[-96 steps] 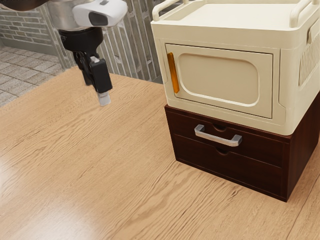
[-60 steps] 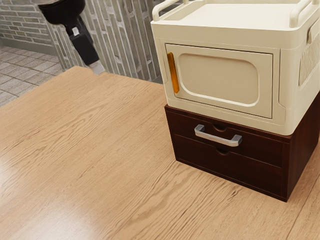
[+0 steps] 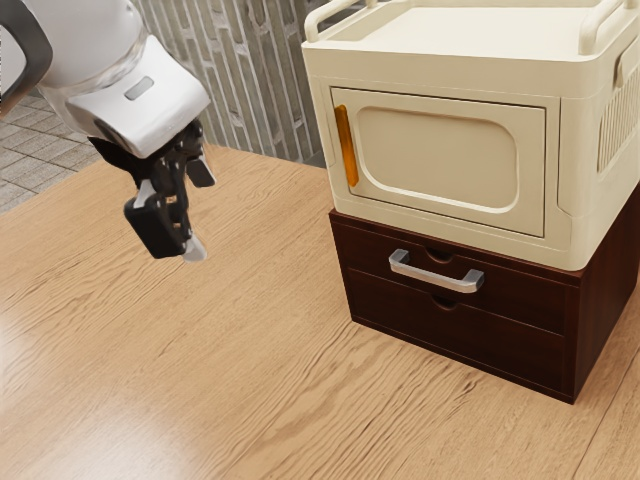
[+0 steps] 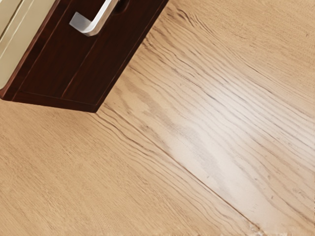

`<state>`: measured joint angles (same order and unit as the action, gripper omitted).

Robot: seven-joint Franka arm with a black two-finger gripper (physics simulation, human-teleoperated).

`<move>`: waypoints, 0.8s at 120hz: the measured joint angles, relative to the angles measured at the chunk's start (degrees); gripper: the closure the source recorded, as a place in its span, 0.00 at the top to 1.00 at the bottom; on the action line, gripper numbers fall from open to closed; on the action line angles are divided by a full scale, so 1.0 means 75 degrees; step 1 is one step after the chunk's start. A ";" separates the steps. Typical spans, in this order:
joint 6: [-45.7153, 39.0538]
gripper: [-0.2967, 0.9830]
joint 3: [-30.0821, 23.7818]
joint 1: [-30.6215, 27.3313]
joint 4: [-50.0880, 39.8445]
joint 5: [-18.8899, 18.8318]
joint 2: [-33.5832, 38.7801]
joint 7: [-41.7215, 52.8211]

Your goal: Pull the drawer handle with one arm to open the drawer

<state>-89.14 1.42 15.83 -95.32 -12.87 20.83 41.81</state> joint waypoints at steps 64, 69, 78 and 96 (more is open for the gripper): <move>-0.4823 0.77 -0.0291 0.0453 -0.2926 -0.0100 0.0205 0.1291; -0.5088 0.77 -0.0288 0.0454 -0.3026 -0.0137 0.0193 0.1373; -0.5486 0.77 -0.0285 0.0455 -0.3117 -0.0284 0.0184 0.1507; -0.6063 0.77 -0.0284 0.0427 -0.3137 -0.0571 -0.0094 0.1718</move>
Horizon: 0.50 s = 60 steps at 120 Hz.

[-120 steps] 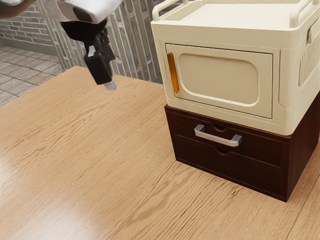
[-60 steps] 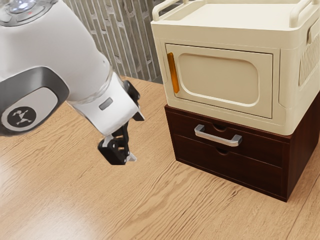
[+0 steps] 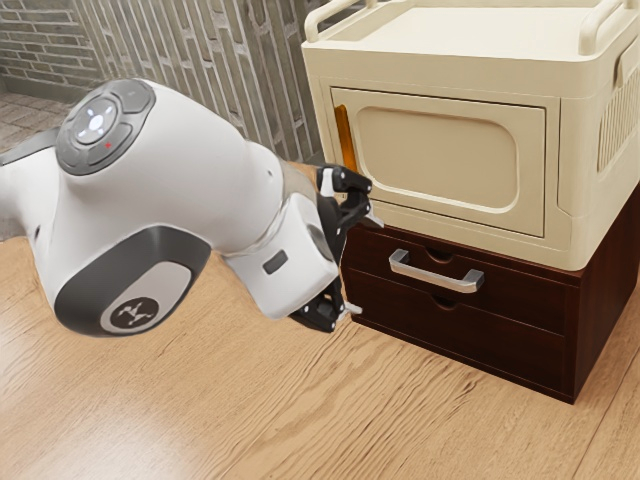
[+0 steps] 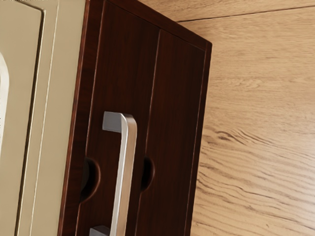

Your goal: Pull the drawer handle with one arm to open the drawer

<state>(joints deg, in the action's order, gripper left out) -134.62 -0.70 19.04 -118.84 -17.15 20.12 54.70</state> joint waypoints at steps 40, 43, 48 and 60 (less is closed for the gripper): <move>-0.0786 0.77 0.0249 -0.0026 -0.0112 -0.0451 -0.0454 0.0313; -0.0827 0.77 0.0293 -0.0028 -0.0099 -0.0495 -0.0494 0.0333; -0.0875 0.77 0.0337 -0.0027 -0.0064 -0.0613 -0.0570 0.0367; -0.0948 0.77 0.0369 -0.0013 -0.0046 -0.0904 -0.0686 0.0500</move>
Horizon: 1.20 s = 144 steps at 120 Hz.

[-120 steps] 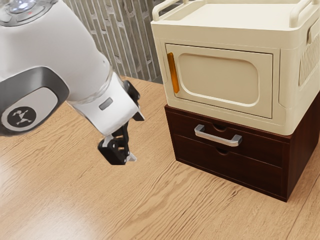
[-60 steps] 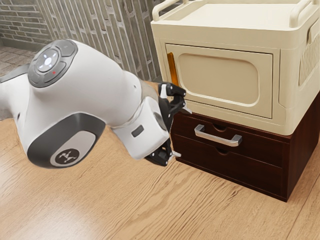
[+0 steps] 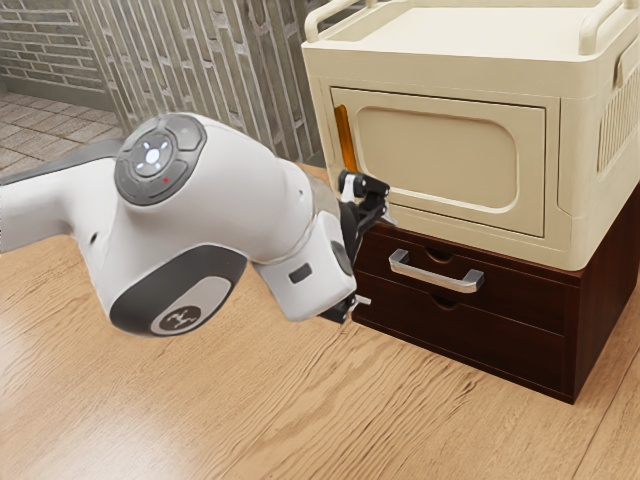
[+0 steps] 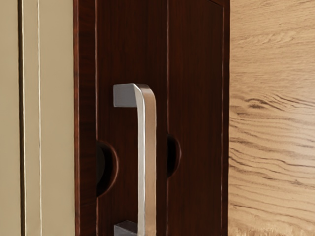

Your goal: Pull the drawer handle with one arm to open the drawer

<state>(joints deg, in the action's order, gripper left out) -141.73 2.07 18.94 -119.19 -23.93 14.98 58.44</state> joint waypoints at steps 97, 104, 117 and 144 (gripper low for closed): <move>0.0169 0.77 0.0406 0.0136 0.0400 -0.0159 -0.1006 0.0757; 0.0051 0.77 0.0467 0.0107 0.0402 -0.0155 -0.1130 0.0780; -0.0247 0.77 0.0526 0.0127 0.0389 -0.0145 -0.1291 0.0817; -0.0782 0.77 0.0668 0.0061 0.0396 -0.0068 -0.1726 0.0876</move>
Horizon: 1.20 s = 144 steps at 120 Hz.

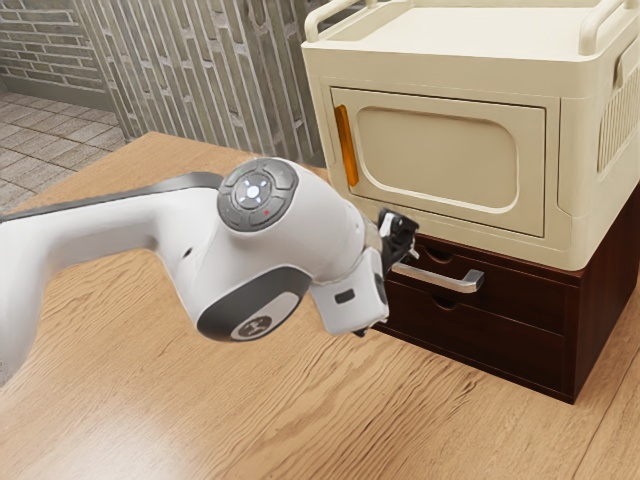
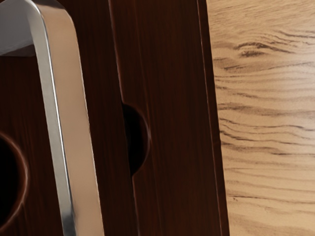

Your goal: Pull the drawer handle with one arm to open the drawer

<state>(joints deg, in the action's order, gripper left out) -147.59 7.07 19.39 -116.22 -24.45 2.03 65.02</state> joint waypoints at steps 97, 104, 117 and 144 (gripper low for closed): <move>-0.0427 0.77 0.0053 0.0046 -0.0323 0.0019 -0.0092 0.0096; -0.0424 0.76 0.0054 0.0059 -0.0429 0.0016 0.0038 0.0099; -0.0411 0.76 0.0061 0.0074 -0.0641 -0.0005 0.0251 0.0102; -0.0369 0.77 0.0064 0.0048 -0.1144 -0.0023 0.0711 0.0116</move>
<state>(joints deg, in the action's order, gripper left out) -150.36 7.56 19.75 -124.80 -24.62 7.36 65.89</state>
